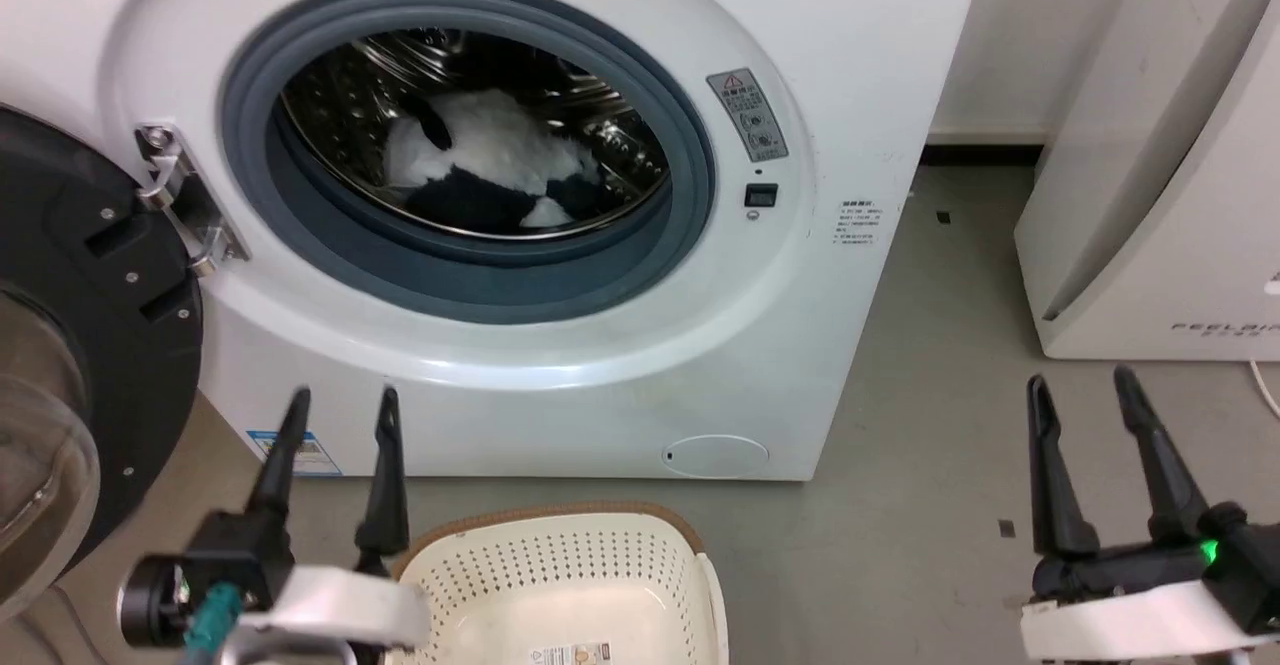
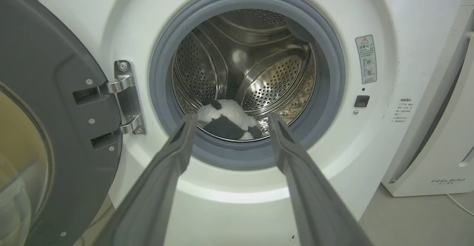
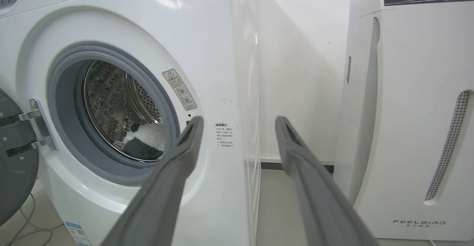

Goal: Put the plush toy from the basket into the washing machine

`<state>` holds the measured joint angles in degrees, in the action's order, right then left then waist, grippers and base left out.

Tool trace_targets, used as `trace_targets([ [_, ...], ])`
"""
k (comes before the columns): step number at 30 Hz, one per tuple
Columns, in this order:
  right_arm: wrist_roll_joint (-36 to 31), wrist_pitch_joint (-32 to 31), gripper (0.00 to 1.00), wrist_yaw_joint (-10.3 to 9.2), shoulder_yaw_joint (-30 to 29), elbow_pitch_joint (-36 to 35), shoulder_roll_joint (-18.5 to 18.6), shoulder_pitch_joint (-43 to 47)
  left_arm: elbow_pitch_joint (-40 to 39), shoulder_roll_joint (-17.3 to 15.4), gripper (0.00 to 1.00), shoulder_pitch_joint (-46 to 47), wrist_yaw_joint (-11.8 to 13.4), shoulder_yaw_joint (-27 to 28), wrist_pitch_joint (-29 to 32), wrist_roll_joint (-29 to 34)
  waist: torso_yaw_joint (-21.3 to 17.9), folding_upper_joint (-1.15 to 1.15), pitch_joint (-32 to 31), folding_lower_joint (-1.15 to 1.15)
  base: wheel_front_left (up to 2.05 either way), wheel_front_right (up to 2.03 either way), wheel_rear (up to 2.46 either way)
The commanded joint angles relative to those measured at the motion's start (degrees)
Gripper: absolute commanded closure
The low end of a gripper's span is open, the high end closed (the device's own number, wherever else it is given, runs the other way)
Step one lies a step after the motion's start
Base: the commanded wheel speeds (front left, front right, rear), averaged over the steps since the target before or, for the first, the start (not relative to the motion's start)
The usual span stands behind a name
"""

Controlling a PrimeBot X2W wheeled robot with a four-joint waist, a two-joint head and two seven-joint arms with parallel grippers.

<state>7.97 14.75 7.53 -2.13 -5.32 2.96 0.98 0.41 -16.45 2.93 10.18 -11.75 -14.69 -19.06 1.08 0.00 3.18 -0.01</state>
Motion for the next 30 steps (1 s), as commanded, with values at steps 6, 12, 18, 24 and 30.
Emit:
trace_targets([
  [6, 0.16, 0.25, 0.0, -0.04, 0.34, 0.63, -0.08, 2.12, -1.32, 2.55, 0.0, -4.74, -0.29, 0.42, -0.3, 3.83, 0.51, 0.0, -1.06, 0.01, 0.0, 0.0, 0.0],
  [12, -0.07, 0.25, 0.0, -0.04, 0.66, 1.02, -0.08, 2.71, -0.02, 3.82, 0.0, -5.88, -1.69, 0.28, -0.3, 5.1, 0.83, 0.0, -1.61, 0.01, 0.0, 0.0, 0.0],
  [18, -0.13, 0.25, 0.0, -0.04, 0.97, 1.38, -0.08, 2.84, 2.02, 4.9, 0.0, -6.2, -3.56, 0.66, -0.3, 5.25, 0.79, 0.0, -1.9, 0.01, 0.0, 0.0, 0.0],
  [24, -0.14, 0.25, 0.0, -0.04, 0.88, 1.61, -0.08, 2.88, 2.21, 5.97, 0.0, -6.16, -4.73, 1.76, -0.3, 5.42, 0.77, 0.0, -1.92, 0.01, 0.0, 0.0, 0.0],
  [30, 0.04, -0.22, 1.0, 0.0, 0.87, 1.46, -0.01, 2.06, 2.08, 5.96, 1.0, -5.52, -4.73, 1.65, 0.24, 5.32, 0.75, 0.0, -1.95, 0.01, 0.0, 0.0, 0.0],
])
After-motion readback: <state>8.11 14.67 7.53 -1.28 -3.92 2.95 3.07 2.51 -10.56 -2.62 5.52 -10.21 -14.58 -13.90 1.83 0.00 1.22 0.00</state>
